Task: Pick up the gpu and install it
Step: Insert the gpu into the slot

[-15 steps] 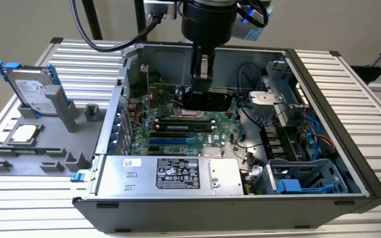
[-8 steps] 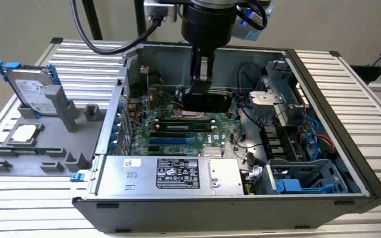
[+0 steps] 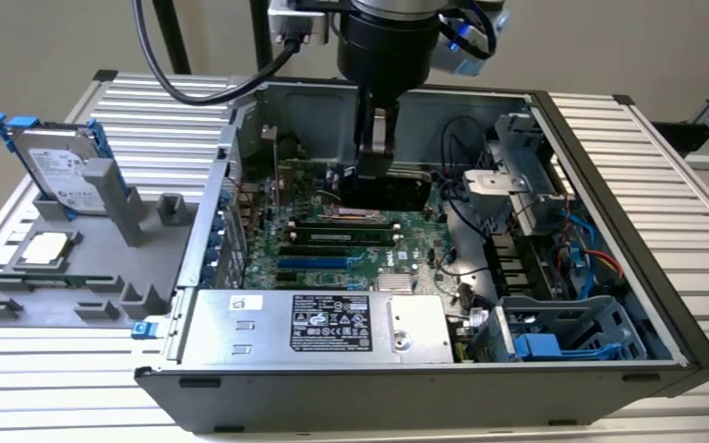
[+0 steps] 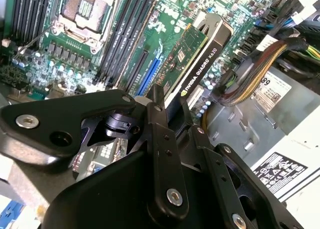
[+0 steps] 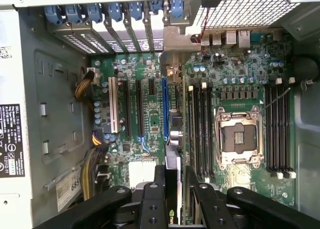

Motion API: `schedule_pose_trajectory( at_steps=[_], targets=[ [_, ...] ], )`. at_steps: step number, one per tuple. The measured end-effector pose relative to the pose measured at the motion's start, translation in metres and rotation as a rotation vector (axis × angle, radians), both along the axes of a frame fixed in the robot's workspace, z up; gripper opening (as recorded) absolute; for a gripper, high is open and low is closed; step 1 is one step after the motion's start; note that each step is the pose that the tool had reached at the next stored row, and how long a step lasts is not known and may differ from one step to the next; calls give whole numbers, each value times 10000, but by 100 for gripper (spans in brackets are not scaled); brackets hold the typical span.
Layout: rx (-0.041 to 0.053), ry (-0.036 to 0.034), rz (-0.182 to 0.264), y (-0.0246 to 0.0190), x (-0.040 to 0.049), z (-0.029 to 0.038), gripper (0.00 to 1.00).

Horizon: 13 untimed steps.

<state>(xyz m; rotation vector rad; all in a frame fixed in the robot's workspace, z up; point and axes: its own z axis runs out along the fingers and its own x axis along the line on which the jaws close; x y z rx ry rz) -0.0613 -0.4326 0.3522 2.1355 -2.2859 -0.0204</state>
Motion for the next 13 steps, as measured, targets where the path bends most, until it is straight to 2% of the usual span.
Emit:
schedule_pose_trajectory(
  at_steps=[3, 13],
  targets=[
    [0, 0, -1, 1, 0, -13, 0],
    [-2, 0, -2, 41, 0, -73, 0]
  ],
)
